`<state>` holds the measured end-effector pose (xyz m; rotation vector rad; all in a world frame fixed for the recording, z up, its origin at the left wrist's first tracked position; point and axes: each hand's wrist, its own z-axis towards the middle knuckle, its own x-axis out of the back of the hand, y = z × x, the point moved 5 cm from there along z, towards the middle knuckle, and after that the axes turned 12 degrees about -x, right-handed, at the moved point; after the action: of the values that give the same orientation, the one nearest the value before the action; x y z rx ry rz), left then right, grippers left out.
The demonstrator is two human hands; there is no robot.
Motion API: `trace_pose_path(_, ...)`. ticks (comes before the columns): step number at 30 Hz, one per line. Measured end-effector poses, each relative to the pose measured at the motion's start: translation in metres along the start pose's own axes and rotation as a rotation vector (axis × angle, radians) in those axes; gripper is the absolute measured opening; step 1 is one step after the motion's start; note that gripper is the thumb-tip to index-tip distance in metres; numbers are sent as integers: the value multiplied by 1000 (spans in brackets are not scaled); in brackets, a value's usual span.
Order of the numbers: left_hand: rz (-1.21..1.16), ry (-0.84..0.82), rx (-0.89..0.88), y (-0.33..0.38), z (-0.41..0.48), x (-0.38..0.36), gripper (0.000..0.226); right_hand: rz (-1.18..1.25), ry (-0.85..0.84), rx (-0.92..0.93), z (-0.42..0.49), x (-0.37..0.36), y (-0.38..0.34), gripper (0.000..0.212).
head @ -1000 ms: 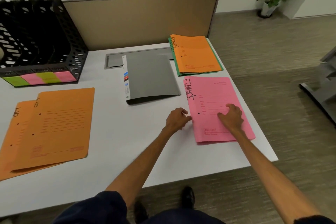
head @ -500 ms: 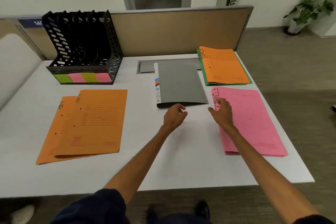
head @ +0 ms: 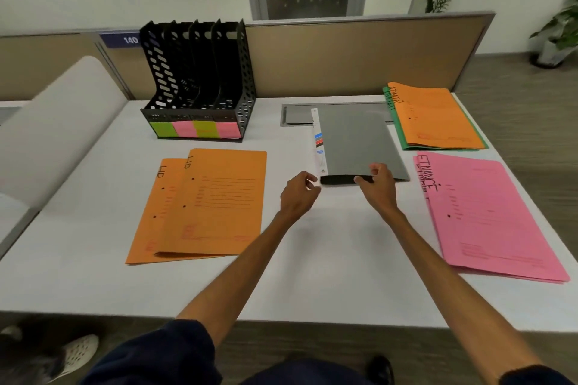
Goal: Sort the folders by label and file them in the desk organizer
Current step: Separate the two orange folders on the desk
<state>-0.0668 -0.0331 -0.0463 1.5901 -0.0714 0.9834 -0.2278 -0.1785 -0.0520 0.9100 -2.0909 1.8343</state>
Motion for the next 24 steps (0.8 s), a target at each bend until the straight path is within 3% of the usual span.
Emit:
trace_pose_path(9, 10, 191, 100, -77, -43, 93, 30, 7, -211, -61, -52, -107, -26, 54)
trace_pose_path(17, 157, 330, 258, -146, -90, 172, 37, -148, -416, -46, -95, -187, -45, 57)
trace_pose_path(24, 226, 302, 578, -189, -123, 200, 77, -290, -502, -9, -125, -226, -49, 61)
